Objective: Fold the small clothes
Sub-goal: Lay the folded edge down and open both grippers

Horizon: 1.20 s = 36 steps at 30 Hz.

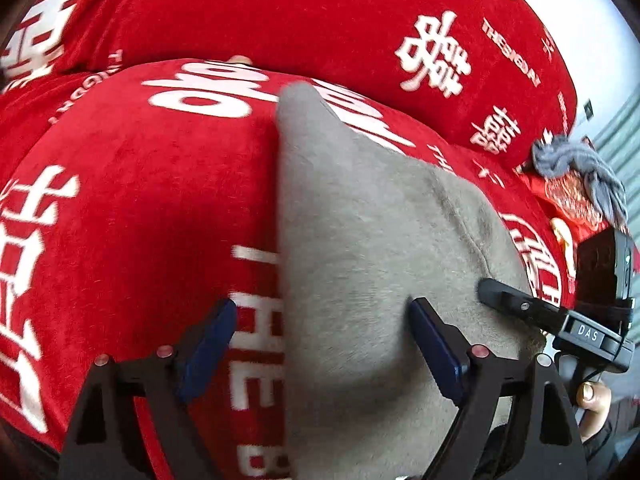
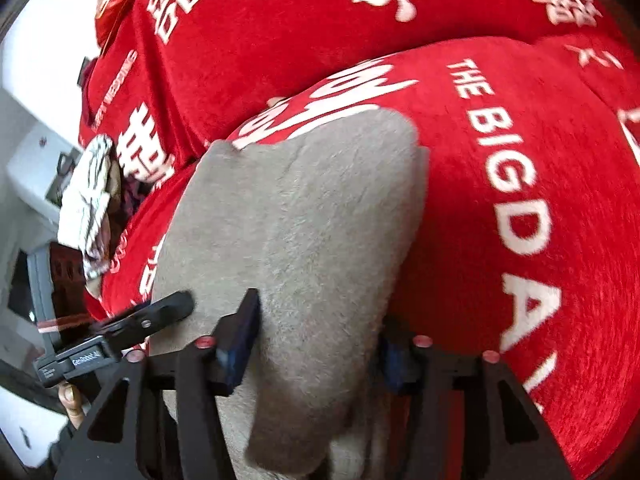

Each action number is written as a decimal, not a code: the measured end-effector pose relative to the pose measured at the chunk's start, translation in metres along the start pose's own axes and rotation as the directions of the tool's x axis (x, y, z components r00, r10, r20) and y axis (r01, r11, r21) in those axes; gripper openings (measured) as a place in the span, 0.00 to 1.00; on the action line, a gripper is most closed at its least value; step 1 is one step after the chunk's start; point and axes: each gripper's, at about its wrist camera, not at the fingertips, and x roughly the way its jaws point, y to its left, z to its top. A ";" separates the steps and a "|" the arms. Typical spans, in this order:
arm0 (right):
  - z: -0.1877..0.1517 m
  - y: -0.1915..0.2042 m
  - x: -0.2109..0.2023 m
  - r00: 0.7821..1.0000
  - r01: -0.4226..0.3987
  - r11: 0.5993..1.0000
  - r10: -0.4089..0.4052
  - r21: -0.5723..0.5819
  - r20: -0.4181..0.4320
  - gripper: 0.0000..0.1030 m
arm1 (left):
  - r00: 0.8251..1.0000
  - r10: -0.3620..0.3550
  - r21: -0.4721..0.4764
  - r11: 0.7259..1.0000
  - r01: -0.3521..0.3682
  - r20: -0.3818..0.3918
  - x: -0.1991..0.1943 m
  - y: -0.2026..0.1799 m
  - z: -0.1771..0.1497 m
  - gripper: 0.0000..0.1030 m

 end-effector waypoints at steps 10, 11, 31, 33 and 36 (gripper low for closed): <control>0.037 0.049 -0.017 0.992 0.044 0.975 -0.018 -0.216 0.123 0.58 | 0.956 0.276 0.067 0.957 -0.283 0.095 0.009 -0.016 0.056 0.86; 0.040 0.047 -0.011 0.994 0.037 0.975 -0.014 -0.219 0.105 0.58 | 0.950 0.301 0.063 0.950 -0.306 0.079 0.017 -0.013 0.061 0.86; -0.031 0.064 -0.042 0.990 -0.120 0.952 0.136 -0.282 0.036 0.58 | 0.982 0.181 0.071 0.980 -0.184 0.048 -0.019 -0.016 0.017 0.90; -0.044 0.058 -0.039 0.990 -0.129 0.953 0.141 -0.275 0.027 0.60 | 0.986 0.165 0.080 0.983 -0.167 0.041 -0.023 -0.022 0.000 0.90; -0.052 0.036 -0.028 0.992 -0.127 0.971 0.128 -0.204 -0.006 0.59 | 0.978 0.208 0.128 0.969 -0.211 0.032 -0.018 -0.028 -0.018 0.90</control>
